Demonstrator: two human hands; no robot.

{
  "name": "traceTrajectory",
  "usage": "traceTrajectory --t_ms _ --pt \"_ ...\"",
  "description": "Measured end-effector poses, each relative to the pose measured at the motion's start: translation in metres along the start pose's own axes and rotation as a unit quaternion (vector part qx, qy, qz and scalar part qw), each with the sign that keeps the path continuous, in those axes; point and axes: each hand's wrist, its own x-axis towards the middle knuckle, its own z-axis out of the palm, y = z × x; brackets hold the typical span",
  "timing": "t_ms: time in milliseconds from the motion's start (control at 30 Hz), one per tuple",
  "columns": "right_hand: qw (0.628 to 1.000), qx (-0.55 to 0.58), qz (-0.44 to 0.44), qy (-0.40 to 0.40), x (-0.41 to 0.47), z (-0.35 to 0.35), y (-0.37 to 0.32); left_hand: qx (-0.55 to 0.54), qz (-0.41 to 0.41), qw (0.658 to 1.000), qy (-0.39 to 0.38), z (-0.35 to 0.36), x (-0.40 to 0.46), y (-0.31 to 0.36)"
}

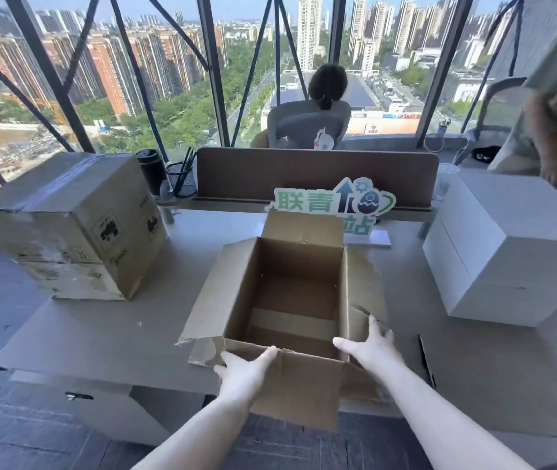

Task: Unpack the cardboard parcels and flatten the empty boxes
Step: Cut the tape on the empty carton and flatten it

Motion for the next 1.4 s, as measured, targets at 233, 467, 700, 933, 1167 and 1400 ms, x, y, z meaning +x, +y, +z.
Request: traceTrajectory --t_ms 233,467,700,933,1167,1400 --pt "0.998 0.053 -0.012 -0.039 0.0 0.014 -0.004 -0.092 -0.082 0.992 0.033 0.024 0.005 0.029" --pt "0.991 0.122 -0.051 0.005 -0.017 0.02 -0.008 -0.188 -0.048 0.98 0.033 0.027 0.026 0.024" --pt "0.985 0.153 -0.076 -0.007 -0.032 0.007 -0.023 -0.242 0.064 0.968 -0.007 0.014 0.023 0.033" --pt "0.968 0.193 -0.145 -0.065 -0.049 -0.001 -0.042 -0.248 0.146 0.956 -0.047 0.002 0.017 0.068" --pt "0.941 0.283 -0.133 -0.127 -0.059 0.001 -0.048 -0.255 0.019 0.948 -0.189 -0.001 0.025 0.052" --pt "0.892 0.358 -0.136 -0.241 -0.059 0.014 -0.045 -0.259 0.041 0.931 -0.253 0.013 0.021 0.055"
